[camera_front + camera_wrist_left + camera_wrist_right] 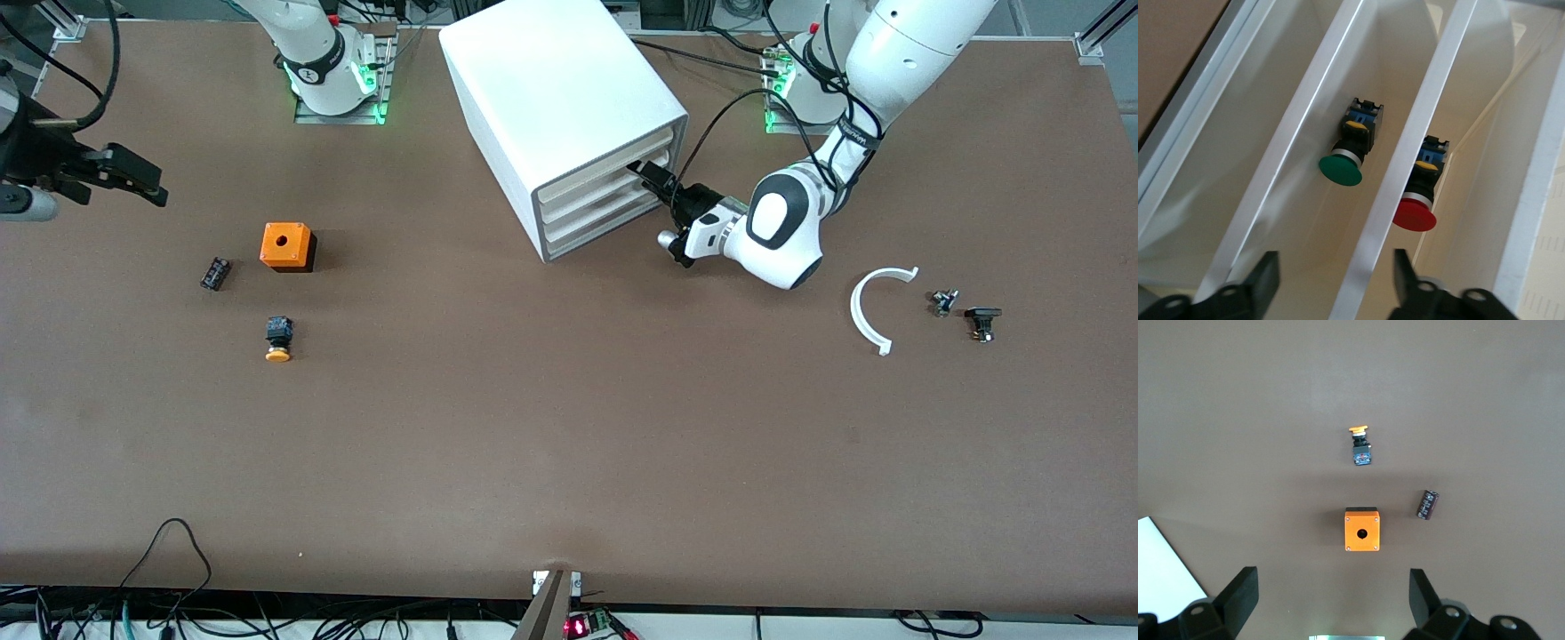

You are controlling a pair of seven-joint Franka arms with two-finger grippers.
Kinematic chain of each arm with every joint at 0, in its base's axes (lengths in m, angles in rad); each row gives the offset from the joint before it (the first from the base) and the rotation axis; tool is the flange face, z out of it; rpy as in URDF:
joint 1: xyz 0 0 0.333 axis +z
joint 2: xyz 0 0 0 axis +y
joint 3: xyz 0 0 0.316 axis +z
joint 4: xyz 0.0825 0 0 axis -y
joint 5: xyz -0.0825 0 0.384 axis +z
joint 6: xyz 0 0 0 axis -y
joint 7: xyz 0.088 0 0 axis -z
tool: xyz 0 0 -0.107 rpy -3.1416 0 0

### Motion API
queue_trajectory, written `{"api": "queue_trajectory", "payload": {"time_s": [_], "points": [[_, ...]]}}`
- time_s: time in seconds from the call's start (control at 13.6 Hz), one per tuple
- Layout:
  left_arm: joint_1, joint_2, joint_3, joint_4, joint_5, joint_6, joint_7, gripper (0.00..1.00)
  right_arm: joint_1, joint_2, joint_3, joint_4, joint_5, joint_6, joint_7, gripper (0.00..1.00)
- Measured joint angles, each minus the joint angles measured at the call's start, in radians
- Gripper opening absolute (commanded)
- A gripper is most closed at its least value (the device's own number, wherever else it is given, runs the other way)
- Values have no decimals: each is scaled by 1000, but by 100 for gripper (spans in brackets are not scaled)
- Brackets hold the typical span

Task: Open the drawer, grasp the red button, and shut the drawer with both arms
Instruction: 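Pull the drawer open with the left gripper while the right gripper approaches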

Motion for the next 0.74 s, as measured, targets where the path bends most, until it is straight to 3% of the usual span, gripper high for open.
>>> {"api": "queue_trajectory", "payload": {"time_s": [0.44,0.74], "points": [[5,-27,-1,-4,-4,1,-3,0,79,45,2,-1,1,-1,-3,100],[49,-66,121,35,-1,9,-15,0,146,71,5,-1,1,1,2,100]]}}
